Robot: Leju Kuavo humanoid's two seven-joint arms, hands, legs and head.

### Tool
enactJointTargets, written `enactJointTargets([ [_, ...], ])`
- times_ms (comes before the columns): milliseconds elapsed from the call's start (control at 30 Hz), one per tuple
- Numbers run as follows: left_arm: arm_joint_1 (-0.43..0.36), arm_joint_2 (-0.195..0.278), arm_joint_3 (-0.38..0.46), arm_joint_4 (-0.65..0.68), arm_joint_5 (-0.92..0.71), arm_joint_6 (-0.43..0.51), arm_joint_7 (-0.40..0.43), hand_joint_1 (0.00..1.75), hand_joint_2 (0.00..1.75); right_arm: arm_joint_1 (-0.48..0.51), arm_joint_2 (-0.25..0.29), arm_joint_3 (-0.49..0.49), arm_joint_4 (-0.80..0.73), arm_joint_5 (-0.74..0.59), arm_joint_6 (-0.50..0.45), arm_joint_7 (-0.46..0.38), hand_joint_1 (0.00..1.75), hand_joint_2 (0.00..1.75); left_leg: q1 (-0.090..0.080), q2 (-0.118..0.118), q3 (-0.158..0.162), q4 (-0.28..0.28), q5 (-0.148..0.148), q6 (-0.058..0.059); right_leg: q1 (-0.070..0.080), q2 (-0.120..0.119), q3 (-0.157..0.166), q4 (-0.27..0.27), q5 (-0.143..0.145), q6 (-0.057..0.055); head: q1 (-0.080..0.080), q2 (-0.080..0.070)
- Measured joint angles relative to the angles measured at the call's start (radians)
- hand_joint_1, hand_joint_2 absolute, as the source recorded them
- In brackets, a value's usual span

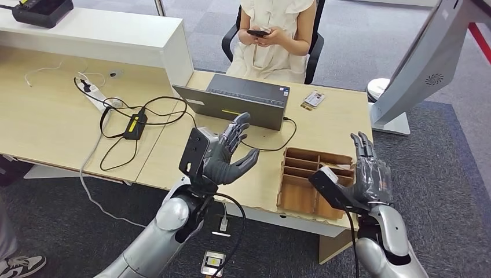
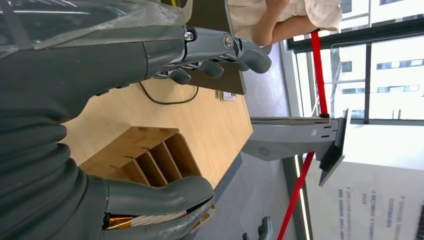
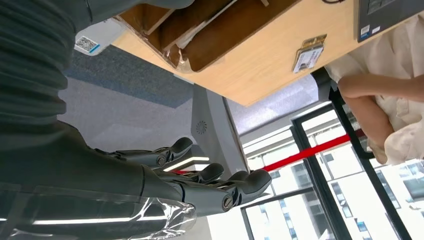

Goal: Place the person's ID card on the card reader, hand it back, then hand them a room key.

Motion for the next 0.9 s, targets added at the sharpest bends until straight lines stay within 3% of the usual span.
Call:
enactJointTargets([
  [200, -0.010, -0.002, -0.010, 0.000, 0.014, 0.010, 0.000, 0.00, 1.75, -0.048, 0.020, 0.008, 0.144, -0.017, -0.129, -0.035, 0.00, 1.75, 0.000, 0.000, 0.000, 0.000, 0.000, 0.000, 0.000, 0.000, 0.000, 0.000, 0.000, 0.000, 0.000, 0.000],
  [900, -0.013, -0.002, -0.022, 0.011, 0.025, 0.014, -0.011, 0.00, 1.75, -0.095, 0.081, 0.021, 0.381, -0.106, -0.157, -0.070, 0.00, 1.75, 0.000, 0.000, 0.000, 0.000, 0.000, 0.000, 0.000, 0.000, 0.000, 0.000, 0.000, 0.000, 0.000, 0.000],
])
